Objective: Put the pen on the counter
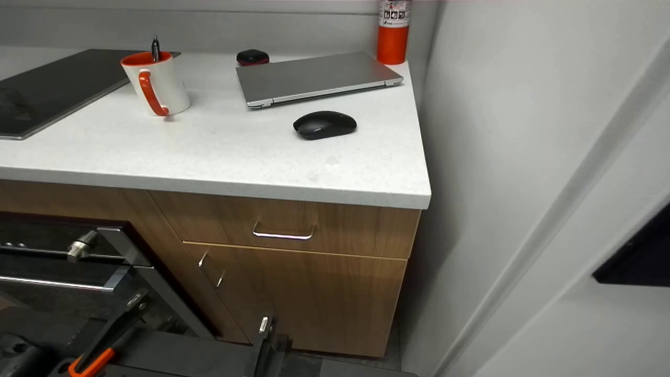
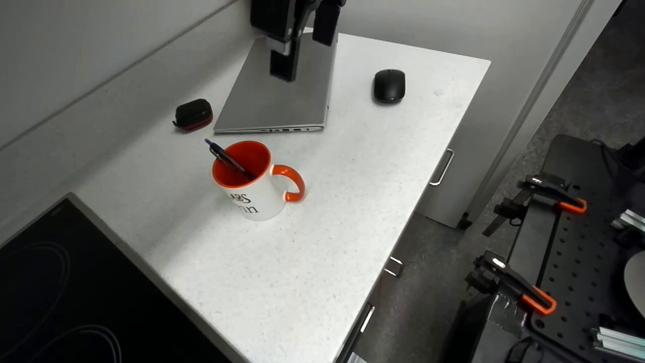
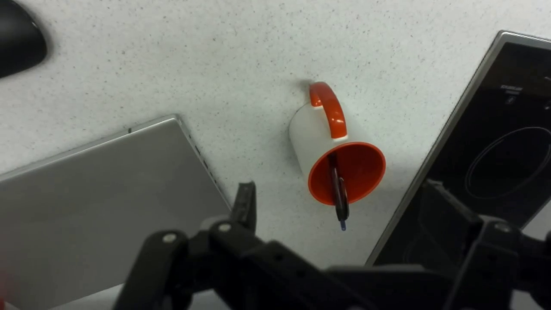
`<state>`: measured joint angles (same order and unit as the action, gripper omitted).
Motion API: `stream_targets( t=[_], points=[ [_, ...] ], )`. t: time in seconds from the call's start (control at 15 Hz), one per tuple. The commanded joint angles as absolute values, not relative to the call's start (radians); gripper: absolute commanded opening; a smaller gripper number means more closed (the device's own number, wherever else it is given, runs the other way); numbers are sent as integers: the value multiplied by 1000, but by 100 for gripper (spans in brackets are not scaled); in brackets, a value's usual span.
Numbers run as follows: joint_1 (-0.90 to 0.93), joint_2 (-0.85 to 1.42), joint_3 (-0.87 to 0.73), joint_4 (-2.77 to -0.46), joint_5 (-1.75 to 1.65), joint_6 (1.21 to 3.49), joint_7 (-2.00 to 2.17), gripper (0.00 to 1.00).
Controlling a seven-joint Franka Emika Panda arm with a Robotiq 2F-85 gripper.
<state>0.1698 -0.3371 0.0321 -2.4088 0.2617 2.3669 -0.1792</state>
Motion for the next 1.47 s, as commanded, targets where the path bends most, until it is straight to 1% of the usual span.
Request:
stream_targets(
  t=[0.0, 0.53, 0.73, 0.93, 1.0, 1.4],
  points=[
    [167, -337, 35, -2406, 261, 2363, -178, 100],
    [187, -116, 132, -2302, 251, 2576, -80, 100],
    [168, -4, 163, -2232, 156, 2665, 12, 100],
    [174, 71, 162, -2165, 102, 2646, 67, 100],
    [174, 9, 160, -2232, 132, 2648, 27, 100],
    [177, 77, 163, -2182, 118, 2656, 38, 100]
  ],
)
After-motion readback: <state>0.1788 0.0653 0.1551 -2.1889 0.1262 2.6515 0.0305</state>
